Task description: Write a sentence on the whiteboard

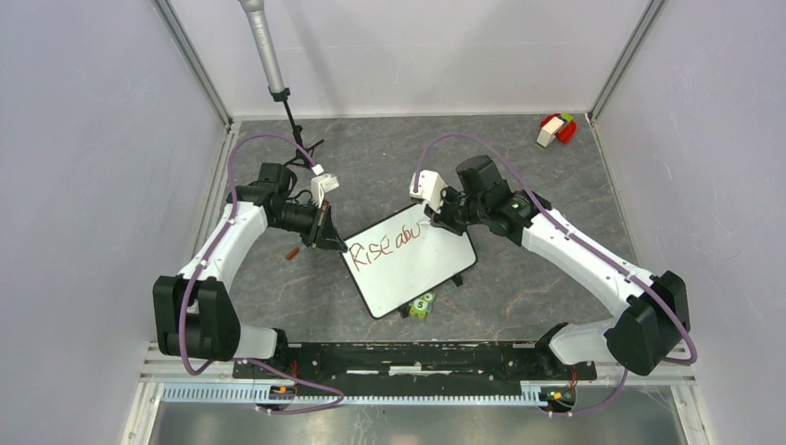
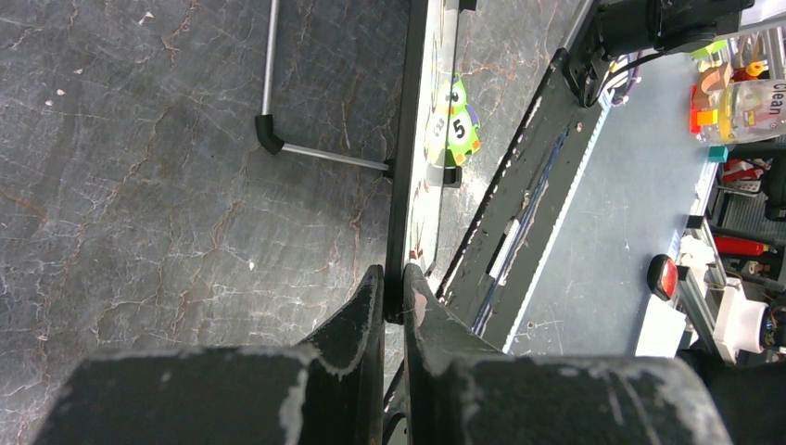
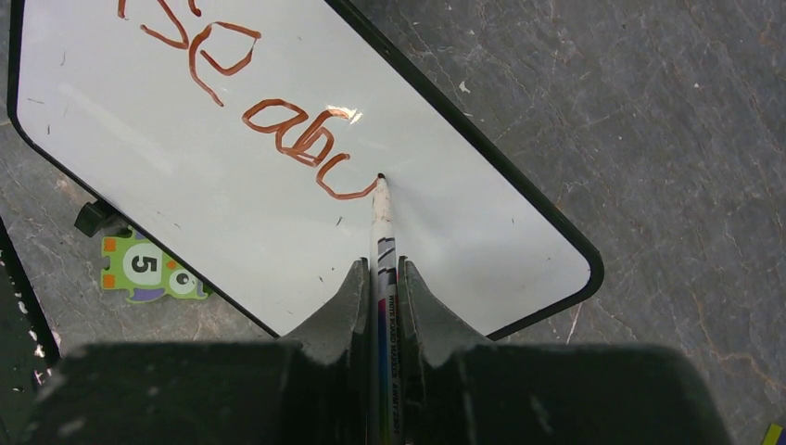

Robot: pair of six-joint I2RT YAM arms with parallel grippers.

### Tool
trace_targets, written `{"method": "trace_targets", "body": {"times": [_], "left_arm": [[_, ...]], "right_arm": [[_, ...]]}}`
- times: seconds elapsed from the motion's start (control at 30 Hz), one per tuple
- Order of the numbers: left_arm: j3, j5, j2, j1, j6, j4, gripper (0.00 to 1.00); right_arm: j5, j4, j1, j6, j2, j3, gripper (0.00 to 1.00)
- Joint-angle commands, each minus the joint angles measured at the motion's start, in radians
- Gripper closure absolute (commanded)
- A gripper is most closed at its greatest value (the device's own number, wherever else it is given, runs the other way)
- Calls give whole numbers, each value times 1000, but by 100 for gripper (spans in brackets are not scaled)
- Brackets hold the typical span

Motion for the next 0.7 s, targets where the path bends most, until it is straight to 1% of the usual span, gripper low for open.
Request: {"method": "trace_targets", "body": {"times": [0.0,0.37,0.67], "left_arm": [[26,-16,7,-9,9,1,98],[26,-18,11,-8,11,1,98],[26,-20,8,-8,9,1,98]], "right_arm": [[-18,31,1,3,22,45,100],[-37,37,31,13,23,25,100],[-16,25,46,1,12,18,100]]}}
